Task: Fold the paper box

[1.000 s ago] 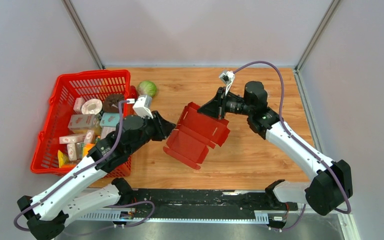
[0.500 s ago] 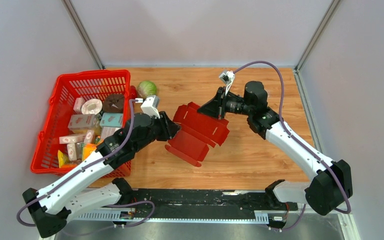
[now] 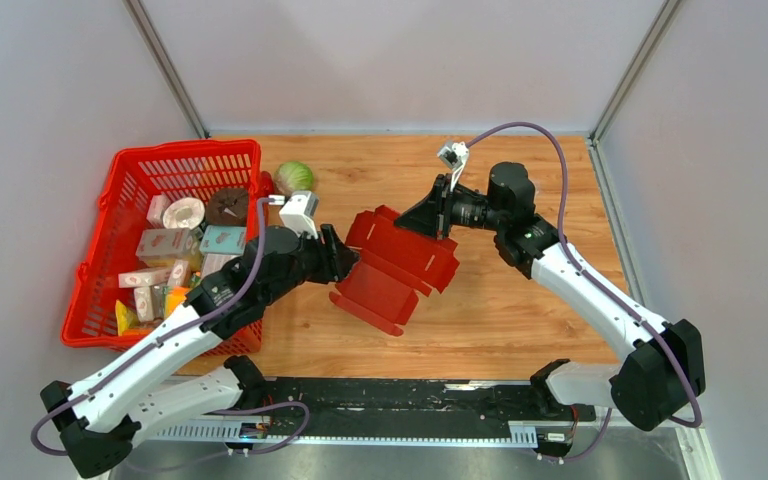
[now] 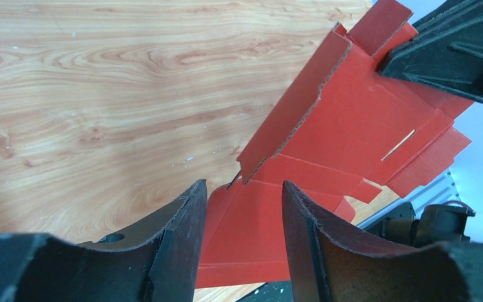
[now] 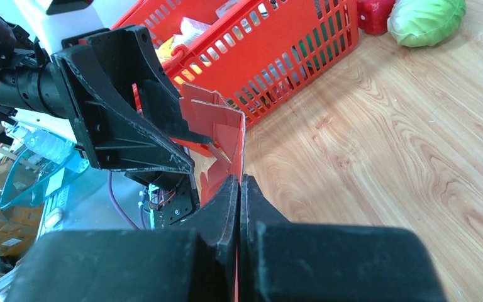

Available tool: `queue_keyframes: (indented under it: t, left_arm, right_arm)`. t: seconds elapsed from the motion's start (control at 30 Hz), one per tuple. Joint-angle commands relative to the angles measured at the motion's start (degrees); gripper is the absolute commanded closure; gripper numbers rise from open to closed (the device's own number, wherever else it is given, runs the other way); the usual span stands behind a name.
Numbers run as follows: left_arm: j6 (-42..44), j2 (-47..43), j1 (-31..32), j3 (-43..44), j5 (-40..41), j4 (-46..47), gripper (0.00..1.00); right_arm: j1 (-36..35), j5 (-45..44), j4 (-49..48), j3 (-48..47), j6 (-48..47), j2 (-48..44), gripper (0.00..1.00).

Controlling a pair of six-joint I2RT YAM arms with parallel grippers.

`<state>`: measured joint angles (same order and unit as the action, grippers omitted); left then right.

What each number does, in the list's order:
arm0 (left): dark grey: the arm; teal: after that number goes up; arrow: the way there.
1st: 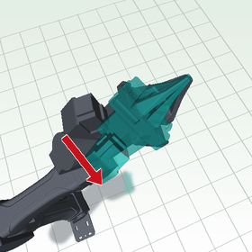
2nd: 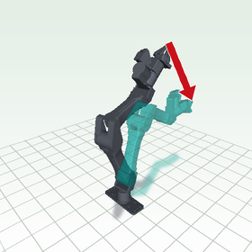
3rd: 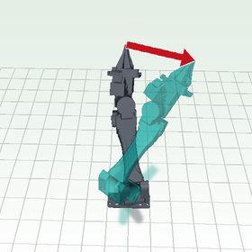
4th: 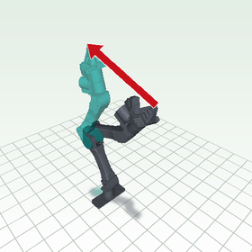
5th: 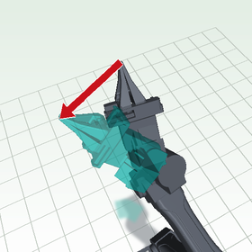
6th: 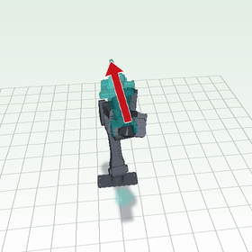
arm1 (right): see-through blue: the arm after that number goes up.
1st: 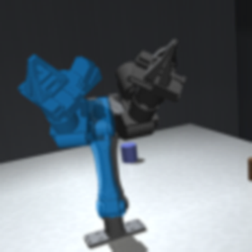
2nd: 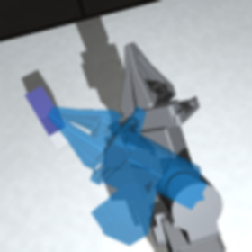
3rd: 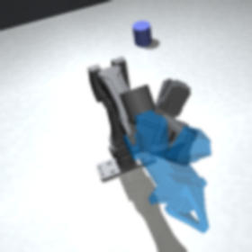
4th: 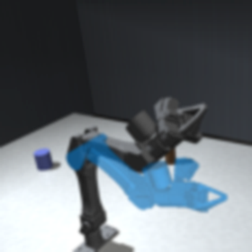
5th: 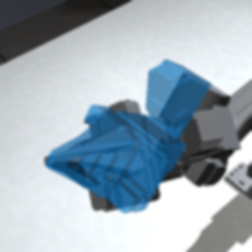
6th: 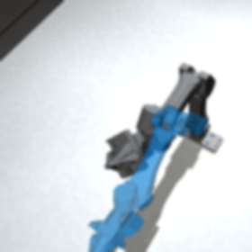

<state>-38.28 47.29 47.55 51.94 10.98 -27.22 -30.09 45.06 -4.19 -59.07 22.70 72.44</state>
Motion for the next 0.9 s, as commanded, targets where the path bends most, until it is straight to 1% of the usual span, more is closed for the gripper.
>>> queue_keyframes:
  t: [0.0, 0.1, 0.13, 0.33, 0.43, 0.5, 0.57, 0.67, 0.8, 0.87]
  left_arm:
    - [0.9, 1.8, 0.2, 1.7, -4.6, 4.4, 0.46]
    - [-0.3, 3.2, 0.2, 1.2, -8.2, 7.5, 0.5]
    - [-0.6, 3.8, 0.3, 1.1, -9.3, 8.2, 0.53]
    - [-1.2, 3.6, 2.5, 0.4, -6.2, 9.0, 0.58]
    - [-1.6, 4.6, 3.1, 0.2, -5.2, 9.6, 0.58]
    - [-2.5, 5.5, 3.3, -0.7, -5.2, 11.5, 0.58]
    - [-2.8, 7.3, 3.3, -1.1, -5.3, 13.1, 0.56]
    - [-2.5, 9.0, 3.3, -0.1, -3.2, 10.9, 0.53]
    - [1.0, 6.4, 3.9, 1.1, -1.1, 6.8, 0.46]
    - [2.4, 4.3, 4.0, 2.3, -1.4, 3.1, 0.44]
  right_arm:
    - [-0.1, 0.7, -3.7, -0.7, 0.5, 0.1, 1.0]
    - [-0.1, 0.7, -3.7, -0.7, 0.3, 0.0, 1.0]
    - [-0.1, 0.6, -3.7, -0.6, 0.3, 0.0, 1.0]
    - [-0.1, -0.1, -3.5, -0.6, -0.3, 0.2, 1.0]
    - [-0.1, -0.3, -2.9, -1.0, -0.4, 1.3, 1.0]
    - [-0.4, 0.3, -2.8, -1.2, -0.4, 1.5, 1.0]
    - [-1.1, 0.2, -2.9, -1.2, -0.8, 1.4, 1.0]
    - [-1.4, 0.4, -2.7, -1.5, -1.5, 1.8, 1.0]
    - [-1.4, -0.7, 0.7, -2.0, -4.9, 1.9, 1.0]
    - [-1.7, -1.5, 1.8, -2.4, -7.0, 2.1, 1.0]
